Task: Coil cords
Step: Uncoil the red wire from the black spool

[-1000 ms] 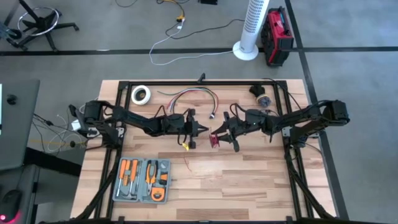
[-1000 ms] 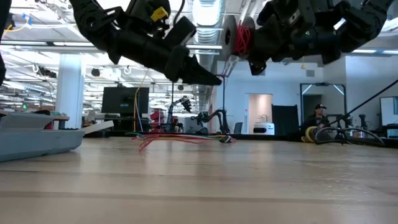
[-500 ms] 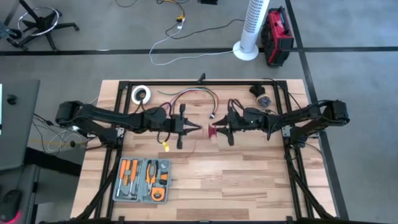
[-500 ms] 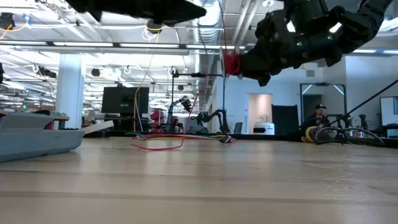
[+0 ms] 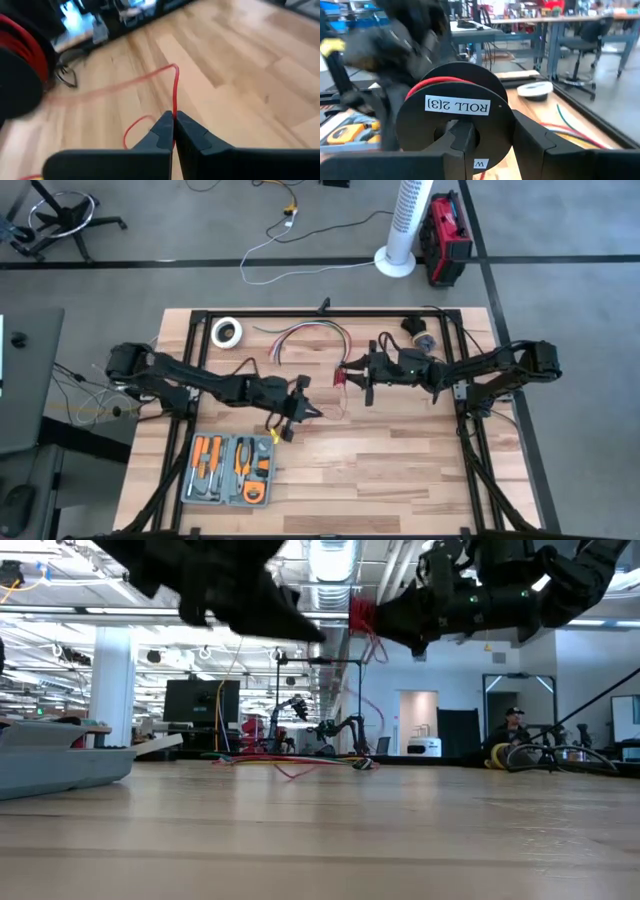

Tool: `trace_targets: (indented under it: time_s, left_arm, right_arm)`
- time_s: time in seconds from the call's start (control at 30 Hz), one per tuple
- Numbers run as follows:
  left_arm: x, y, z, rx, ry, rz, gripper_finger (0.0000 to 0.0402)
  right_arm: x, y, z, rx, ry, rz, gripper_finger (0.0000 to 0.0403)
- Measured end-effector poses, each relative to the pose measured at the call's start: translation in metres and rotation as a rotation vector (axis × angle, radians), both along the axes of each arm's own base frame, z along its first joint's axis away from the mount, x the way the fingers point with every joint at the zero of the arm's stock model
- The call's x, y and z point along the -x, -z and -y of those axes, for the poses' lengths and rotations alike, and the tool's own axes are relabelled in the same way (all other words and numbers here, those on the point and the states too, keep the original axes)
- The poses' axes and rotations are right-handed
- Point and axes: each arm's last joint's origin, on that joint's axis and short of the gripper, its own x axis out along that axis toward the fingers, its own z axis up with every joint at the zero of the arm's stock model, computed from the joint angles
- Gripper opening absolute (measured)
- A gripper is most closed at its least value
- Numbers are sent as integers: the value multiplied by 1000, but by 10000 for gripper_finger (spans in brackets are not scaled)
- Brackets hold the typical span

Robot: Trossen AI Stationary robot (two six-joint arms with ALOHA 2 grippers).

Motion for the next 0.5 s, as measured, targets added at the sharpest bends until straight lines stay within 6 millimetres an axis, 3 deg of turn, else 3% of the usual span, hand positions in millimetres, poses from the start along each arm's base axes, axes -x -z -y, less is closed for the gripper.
trace_targets:
  time_s: [0.13,0.27,0.5]
  left_arm:
    - [-10,23,-2,-50,-88,-49,0]
    - [-14,38,-11,-166,-289,-91,0]
    - [-11,37,-40,-277,-659,-81,0]
  right_arm:
    - [-1,-4,-11,67,-85,31,108]
    - [-2,-5,-23,100,-225,50,108]
    - [-1,0,-33,84,-383,7,108]
